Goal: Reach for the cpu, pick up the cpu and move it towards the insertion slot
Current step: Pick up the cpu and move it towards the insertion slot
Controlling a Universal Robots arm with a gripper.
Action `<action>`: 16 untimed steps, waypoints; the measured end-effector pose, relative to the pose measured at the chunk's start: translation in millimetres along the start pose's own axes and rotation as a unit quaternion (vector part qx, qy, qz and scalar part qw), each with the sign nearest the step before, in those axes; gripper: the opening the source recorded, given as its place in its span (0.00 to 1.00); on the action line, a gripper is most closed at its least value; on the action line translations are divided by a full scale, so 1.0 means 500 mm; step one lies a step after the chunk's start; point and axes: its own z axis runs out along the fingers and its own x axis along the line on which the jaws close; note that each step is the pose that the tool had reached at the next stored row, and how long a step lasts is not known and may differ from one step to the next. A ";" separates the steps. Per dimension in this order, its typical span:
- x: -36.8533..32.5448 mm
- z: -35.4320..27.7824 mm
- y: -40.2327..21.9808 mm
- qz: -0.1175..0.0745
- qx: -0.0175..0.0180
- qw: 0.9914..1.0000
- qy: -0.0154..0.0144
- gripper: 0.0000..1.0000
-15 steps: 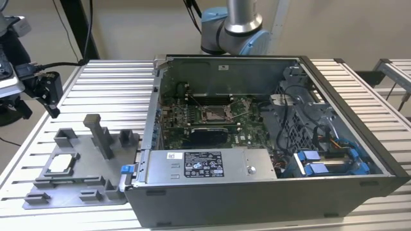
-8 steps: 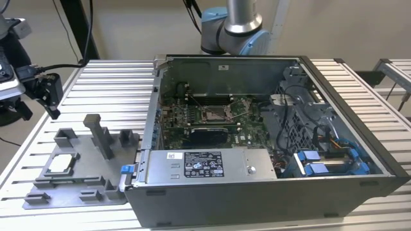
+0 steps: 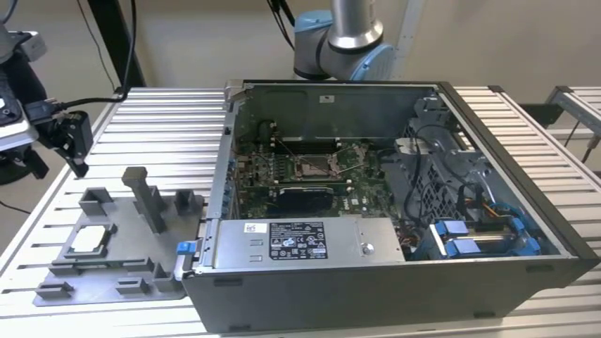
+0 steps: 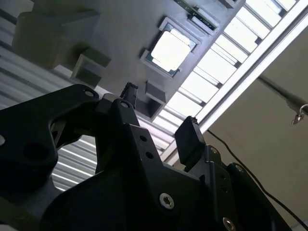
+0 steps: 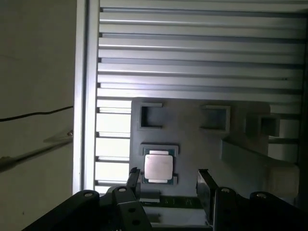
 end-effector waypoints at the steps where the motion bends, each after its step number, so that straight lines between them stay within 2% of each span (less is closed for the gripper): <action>1: 0.000 0.001 0.000 0.000 0.000 1.000 0.000 1.00; 16: 0.003 0.017 -0.001 0.000 0.000 1.000 0.000 1.00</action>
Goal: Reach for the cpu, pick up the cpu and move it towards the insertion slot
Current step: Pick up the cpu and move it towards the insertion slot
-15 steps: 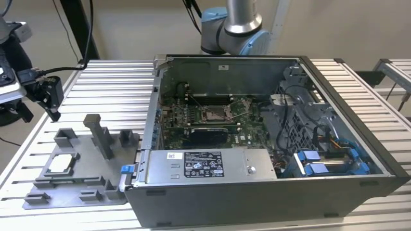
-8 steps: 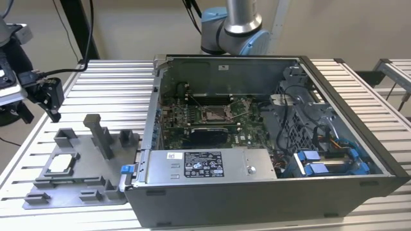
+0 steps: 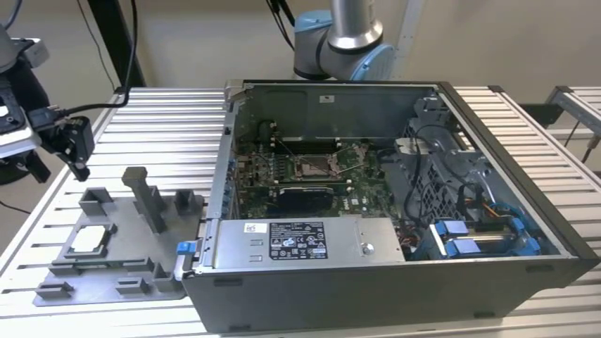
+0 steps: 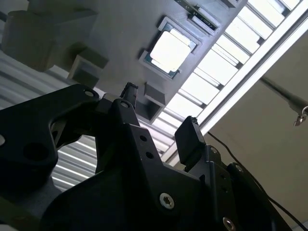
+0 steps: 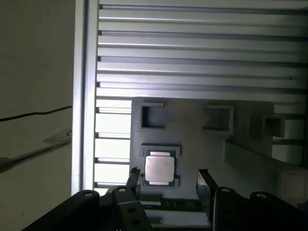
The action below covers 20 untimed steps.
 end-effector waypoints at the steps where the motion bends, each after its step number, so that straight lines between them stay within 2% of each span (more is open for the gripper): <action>1: 0.000 0.001 0.000 0.000 0.000 1.000 0.000 1.00; 20: 0.003 0.021 -0.001 0.000 0.000 1.000 0.000 1.00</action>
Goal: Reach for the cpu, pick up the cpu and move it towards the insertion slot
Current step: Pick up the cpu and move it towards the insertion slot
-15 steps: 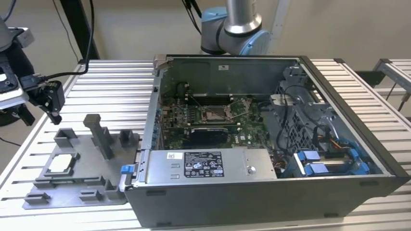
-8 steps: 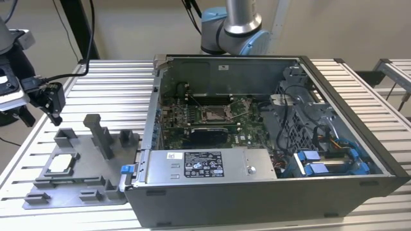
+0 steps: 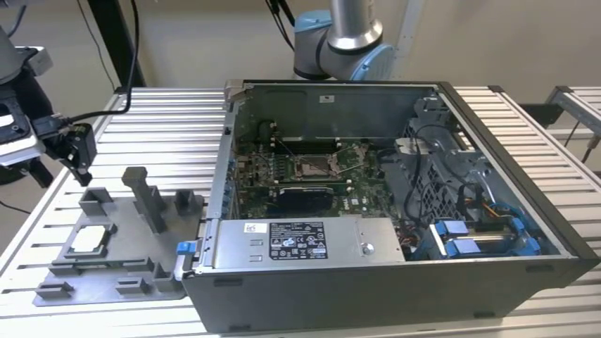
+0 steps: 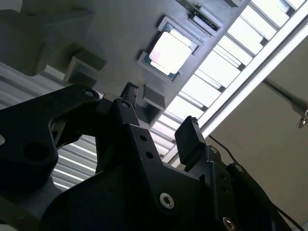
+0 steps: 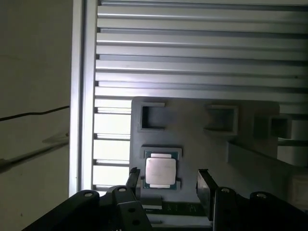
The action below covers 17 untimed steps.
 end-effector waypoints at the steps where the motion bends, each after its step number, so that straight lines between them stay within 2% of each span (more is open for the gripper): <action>1: 0.000 0.001 0.000 0.000 0.000 1.000 0.000 1.00; 17: 0.002 0.020 -0.001 0.000 0.000 1.000 0.000 1.00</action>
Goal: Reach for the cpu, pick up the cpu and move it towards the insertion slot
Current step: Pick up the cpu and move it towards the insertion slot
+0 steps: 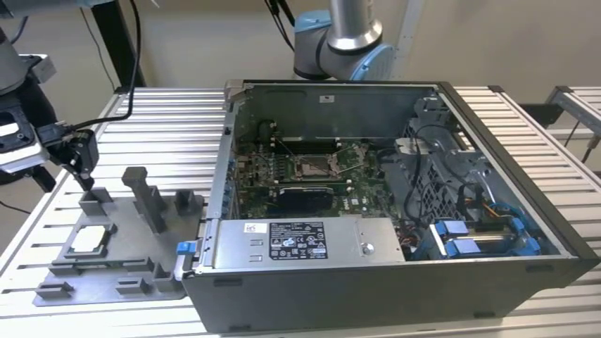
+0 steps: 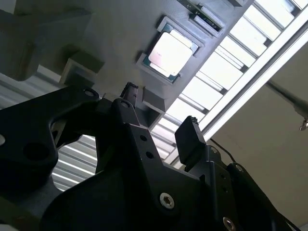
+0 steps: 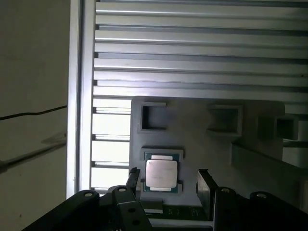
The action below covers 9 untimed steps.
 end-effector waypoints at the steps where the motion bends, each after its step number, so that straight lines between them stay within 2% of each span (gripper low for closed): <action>1: 0.000 0.001 0.000 0.000 0.000 1.000 0.000 1.00; 9: 0.002 0.015 -0.002 0.000 0.000 1.000 0.000 1.00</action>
